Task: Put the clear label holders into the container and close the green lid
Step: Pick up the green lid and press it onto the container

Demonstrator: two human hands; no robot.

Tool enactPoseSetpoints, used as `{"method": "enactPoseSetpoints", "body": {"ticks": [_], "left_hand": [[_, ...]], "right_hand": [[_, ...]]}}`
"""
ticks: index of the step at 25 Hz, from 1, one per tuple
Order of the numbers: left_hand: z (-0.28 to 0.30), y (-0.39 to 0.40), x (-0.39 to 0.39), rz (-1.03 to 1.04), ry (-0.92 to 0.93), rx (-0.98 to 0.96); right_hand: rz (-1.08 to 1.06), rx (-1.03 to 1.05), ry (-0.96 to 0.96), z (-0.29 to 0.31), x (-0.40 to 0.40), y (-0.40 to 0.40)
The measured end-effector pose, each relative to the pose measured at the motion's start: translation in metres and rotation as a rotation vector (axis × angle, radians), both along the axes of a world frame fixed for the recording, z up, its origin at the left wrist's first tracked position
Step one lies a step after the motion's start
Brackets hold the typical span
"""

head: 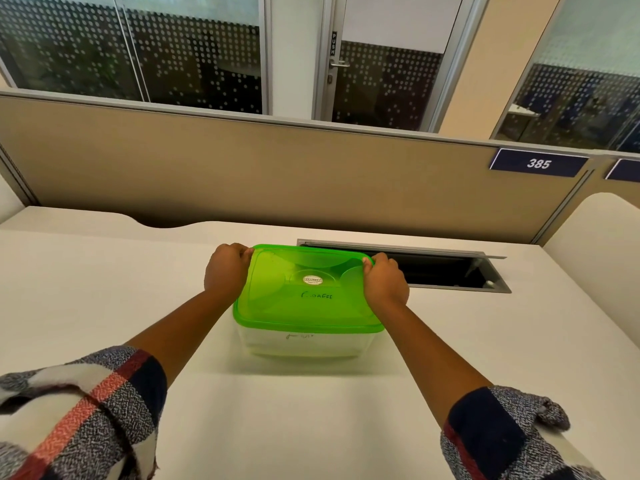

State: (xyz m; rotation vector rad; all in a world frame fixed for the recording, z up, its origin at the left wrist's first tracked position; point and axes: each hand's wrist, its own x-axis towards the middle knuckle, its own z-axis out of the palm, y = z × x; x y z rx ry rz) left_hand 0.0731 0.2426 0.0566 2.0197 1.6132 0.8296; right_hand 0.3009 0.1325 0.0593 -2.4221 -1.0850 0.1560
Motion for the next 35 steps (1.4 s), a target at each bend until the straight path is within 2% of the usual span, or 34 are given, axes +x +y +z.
{"method": "enactPoseSetpoints", "body": {"ticks": [4,12,18,25,31,35], "left_hand": [[0.003,-0.002,0.002,0.008,0.058,0.003],[0.013,0.014,0.013,0.072,0.249,-0.156],[0.014,0.004,0.02,0.058,0.493,0.076],[0.014,0.005,0.024,0.115,0.339,-0.014],[0.021,0.004,0.029,0.073,0.5,-0.02],[0.019,0.01,0.025,0.082,0.392,-0.006]], "right_hand": [[-0.006,-0.004,-0.006,0.0,-0.002,0.0],[0.003,-0.027,-0.04,0.0,-0.004,0.002],[0.009,-0.036,-0.065,-0.001,-0.004,0.003],[0.015,-0.013,-0.064,-0.002,-0.003,0.0],[0.008,0.014,-0.088,-0.002,-0.005,0.0],[0.014,0.015,-0.081,-0.003,-0.004,-0.001]]}}
